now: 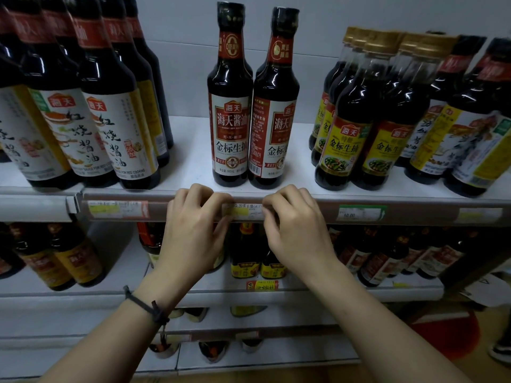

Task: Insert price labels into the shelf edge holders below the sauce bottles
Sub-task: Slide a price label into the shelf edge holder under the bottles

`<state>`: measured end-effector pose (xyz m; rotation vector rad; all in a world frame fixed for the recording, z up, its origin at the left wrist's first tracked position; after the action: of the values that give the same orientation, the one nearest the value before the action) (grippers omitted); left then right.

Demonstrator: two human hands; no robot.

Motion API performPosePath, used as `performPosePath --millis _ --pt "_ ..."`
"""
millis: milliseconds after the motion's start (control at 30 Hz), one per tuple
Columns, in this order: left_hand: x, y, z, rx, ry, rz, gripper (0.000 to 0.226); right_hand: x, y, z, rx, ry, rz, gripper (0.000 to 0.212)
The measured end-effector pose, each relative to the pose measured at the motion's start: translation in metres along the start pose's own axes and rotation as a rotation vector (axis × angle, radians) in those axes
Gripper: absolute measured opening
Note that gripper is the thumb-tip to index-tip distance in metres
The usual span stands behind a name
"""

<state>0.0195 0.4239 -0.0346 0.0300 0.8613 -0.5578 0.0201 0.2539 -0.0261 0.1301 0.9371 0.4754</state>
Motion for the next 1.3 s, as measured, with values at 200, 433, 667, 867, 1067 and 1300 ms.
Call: performPosePath --millis 200,433,667,867,1067,1300 --pt "-0.004 -0.021 0.008 0.007 0.017 -0.004 0.041 -0.025 -0.009 0.005 0.002 0.017 -0.029 0.026" --pt "0.006 -0.088 0.035 0.061 0.041 -0.041 0.05 -0.082 -0.06 0.009 0.011 0.005 -0.036 0.037" --pt "0.032 -0.212 0.069 0.113 -0.038 0.003 0.05 -0.159 -0.16 -0.003 -0.003 -0.051 0.034 0.04" --pt "0.082 -0.329 0.082 0.043 -0.102 0.028 0.047 -0.215 -0.27 -0.033 -0.06 -0.045 0.146 0.036" --pt "0.125 -0.379 0.069 -0.025 -0.064 0.078 0.041 -0.21 -0.335 -0.056 -0.131 0.104 0.241 0.021" --pt "0.189 -0.363 0.059 0.037 -0.057 0.146 0.04 -0.153 -0.378 -0.066 -0.218 0.143 0.285 0.014"
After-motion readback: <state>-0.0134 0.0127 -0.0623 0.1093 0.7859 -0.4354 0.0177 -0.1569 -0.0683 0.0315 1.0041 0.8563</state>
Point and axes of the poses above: each hand's wrist, its own z-axis towards the middle knuckle, its own x-axis out of the palm, y = z × x, the point moved 5 cm from there along z, towards the middle knuckle, and after that the axes turned 8 degrees about x, right-handed, at the moved point
